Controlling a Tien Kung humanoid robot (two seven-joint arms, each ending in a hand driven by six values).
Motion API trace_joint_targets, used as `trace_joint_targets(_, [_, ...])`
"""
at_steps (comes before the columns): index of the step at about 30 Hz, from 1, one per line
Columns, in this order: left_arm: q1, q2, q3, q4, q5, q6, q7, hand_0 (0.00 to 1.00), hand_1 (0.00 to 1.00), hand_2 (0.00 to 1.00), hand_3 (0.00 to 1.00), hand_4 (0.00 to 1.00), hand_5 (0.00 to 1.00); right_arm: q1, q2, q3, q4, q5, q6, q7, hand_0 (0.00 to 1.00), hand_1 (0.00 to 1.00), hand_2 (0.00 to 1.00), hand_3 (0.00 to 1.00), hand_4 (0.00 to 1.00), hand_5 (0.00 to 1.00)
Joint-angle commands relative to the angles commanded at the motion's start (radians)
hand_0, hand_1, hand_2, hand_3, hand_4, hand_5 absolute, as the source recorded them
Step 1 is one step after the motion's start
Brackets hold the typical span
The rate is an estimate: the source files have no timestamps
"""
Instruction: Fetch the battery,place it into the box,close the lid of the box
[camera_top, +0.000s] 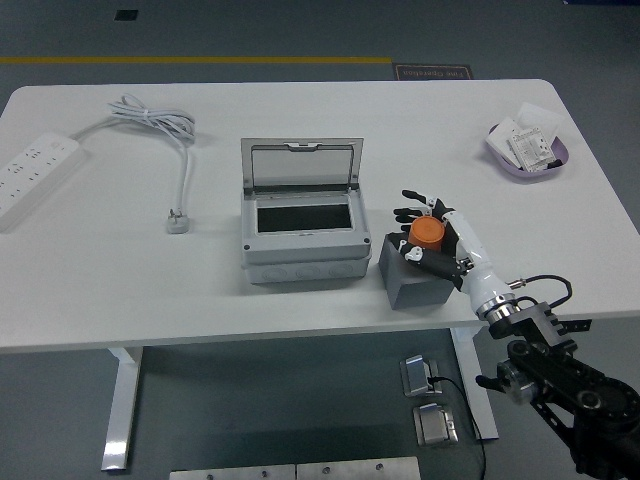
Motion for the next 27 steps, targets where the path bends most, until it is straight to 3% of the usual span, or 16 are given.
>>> trace_joint_targets(9, [0.001,-0.001,0.005,0.0,-0.002,0.0,-0.003,0.628,0.704,0.609,0.582,0.587,0.116,-0.003,0.0,-0.006,-0.016,0.075,-0.003,0.028,0.689,0.696,0.641,0.809,0.781,0.12])
trace_joint_targets(10, [0.001,-0.001,0.005,0.0,-0.004,0.0,-0.003,0.627,0.704,0.609,0.582,0.588,0.115,-0.003,0.0,-0.007,-0.018,0.081,-0.003,0.03,0.485,0.529,0.471,0.599,0.619,0.095])
trace_joint_targets(15, [0.002,-0.001,0.009,0.0,-0.007,0.0,-0.005,0.627,0.704,0.609,0.582,0.588,0.115,-0.005,-0.001,-0.016,-0.028,0.114,0.001,0.037,0.485,0.529,0.471,0.599,0.619,0.095])
trace_joint_targets(16, [0.002,0.0,0.009,0.0,-0.007,0.0,-0.005,0.627,0.704,0.61,0.584,0.588,0.113,-0.005,-0.002,-0.019,-0.029,0.117,0.003,0.036,0.306,0.382,0.382,0.421,0.418,0.131])
trace_joint_targets(21, [-0.001,0.001,0.012,0.0,-0.006,-0.001,-0.008,0.627,0.704,0.61,0.584,0.588,0.113,-0.001,-0.003,-0.032,-0.029,0.118,0.004,0.033,0.306,0.382,0.382,0.421,0.418,0.131])
trace_joint_targets(22, [-0.001,0.001,0.013,0.0,-0.006,-0.001,-0.008,0.628,0.705,0.61,0.584,0.588,0.113,0.0,-0.003,-0.035,-0.028,0.118,0.004,0.031,0.229,0.322,0.351,0.382,0.314,0.068])
trace_joint_targets(27, [-0.002,0.002,0.015,0.0,-0.007,-0.001,-0.009,0.628,0.705,0.61,0.584,0.588,0.113,0.004,-0.003,-0.045,-0.026,0.109,-0.003,0.02,0.229,0.322,0.351,0.382,0.314,0.068])
